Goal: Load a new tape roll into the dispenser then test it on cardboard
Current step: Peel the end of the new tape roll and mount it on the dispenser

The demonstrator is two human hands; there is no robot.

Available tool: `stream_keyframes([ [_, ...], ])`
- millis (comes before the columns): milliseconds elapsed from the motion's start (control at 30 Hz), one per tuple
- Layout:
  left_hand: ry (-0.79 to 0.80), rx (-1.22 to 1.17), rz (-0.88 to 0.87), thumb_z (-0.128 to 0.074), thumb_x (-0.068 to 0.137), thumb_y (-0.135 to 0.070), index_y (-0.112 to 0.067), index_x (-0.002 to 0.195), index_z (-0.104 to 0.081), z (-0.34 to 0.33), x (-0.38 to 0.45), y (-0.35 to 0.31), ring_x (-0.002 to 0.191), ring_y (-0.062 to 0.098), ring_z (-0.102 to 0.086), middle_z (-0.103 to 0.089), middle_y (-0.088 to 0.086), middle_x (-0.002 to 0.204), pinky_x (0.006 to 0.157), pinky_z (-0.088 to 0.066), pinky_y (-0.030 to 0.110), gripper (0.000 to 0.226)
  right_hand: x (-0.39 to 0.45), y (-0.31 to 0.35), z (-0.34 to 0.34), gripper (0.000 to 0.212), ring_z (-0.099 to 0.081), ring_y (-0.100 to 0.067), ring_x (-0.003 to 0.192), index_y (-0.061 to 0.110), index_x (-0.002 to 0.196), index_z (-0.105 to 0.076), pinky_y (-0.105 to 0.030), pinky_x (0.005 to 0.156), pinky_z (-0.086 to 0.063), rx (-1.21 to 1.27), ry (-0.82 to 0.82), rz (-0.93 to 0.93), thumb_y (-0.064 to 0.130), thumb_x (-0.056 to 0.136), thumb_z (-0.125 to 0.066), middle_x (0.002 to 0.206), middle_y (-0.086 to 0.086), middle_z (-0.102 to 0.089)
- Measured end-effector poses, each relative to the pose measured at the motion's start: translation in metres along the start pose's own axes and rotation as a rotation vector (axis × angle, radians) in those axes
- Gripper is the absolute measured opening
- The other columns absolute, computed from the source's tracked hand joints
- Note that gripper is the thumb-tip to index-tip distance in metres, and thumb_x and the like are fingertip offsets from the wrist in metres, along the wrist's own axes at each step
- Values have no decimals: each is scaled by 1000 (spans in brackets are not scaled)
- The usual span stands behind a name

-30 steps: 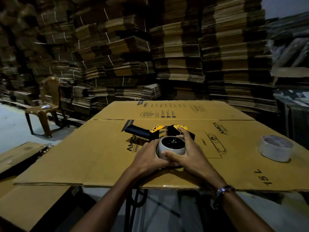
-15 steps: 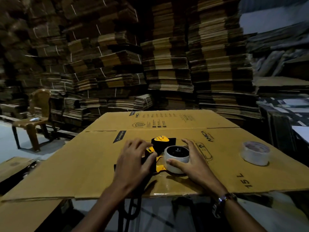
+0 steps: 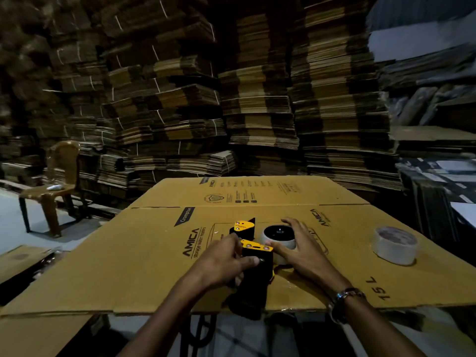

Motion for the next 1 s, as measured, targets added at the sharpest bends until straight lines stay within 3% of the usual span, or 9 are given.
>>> stream_keyframes([
  [167,-173,-34,37,-72,90,-35,-14,91,-50,-7,8,7,86,36,-70,-71,16,92,80,-58,57,30,3,2,3,84,-48,-15,127,34,145,-41,-38,102,-49,28,49,-15,81,77,-55,142,8,-43],
  [300,-305,-93,73,-75,87,-41,-17,89,-51,-13,3,12,85,30,-69,-69,8,88,79,-59,50,33,0,12,18,91,-49,-18,129,35,141,-46,-48,100,-52,75,-12,-21,92,71,-45,141,10,-42],
  [433,-470,-204,111,-75,87,-41,-26,81,-47,-25,-11,11,79,22,-68,-68,3,82,73,-58,43,32,-10,33,44,60,-46,-14,126,33,128,-60,-45,100,-49,46,-142,24,70,81,-53,128,14,-49],
  [533,-450,-355,66,-69,94,-27,-23,84,-47,-48,-15,1,57,18,-70,-71,4,69,64,-60,46,25,-20,57,48,32,-58,-7,109,29,115,-68,-29,88,-51,-11,-100,101,49,91,-64,112,20,-58],
  [633,-351,-379,-9,-55,100,-10,-22,88,-51,-66,-16,-19,50,18,-71,-73,11,64,62,-62,44,17,-28,68,37,31,-58,-5,106,28,120,-67,-26,88,-49,-166,48,120,44,93,-65,113,16,-62],
  [733,-365,-345,-10,-55,99,-13,-22,83,-57,-64,-22,-17,58,21,-73,-73,10,65,64,-63,44,19,-36,63,27,37,-55,-12,115,30,126,-62,-37,97,-49,-362,162,140,46,94,-63,123,11,-61],
  [833,-660,-139,-77,-58,97,-21,-20,91,-63,-24,-34,-17,77,19,-69,-71,-1,79,72,-57,40,7,-45,55,18,39,-50,-13,124,32,134,-56,-38,104,-43,-435,243,141,40,96,-61,133,9,-57],
  [900,-760,-65,-137,-60,96,-23,-19,103,-61,0,-28,-21,96,16,-58,-64,-3,99,80,-46,32,9,-47,55,14,41,-46,-14,125,38,139,-51,-39,105,-41,-454,265,148,38,98,-58,135,10,-53],
  [1000,-568,59,-117,-60,95,-34,-23,129,-54,9,17,-21,118,13,-40,-51,-2,129,98,-37,32,35,-47,53,7,44,-41,-13,120,46,143,-42,-38,103,-39,-482,316,147,37,101,-52,133,10,-49],
])
Point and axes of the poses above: each hand's wrist, its own x-axis towards the middle knuckle, its own z-axis out of the back of the hand, y = z × x, the point moved 9 cm from there along x, towards the middle knuckle
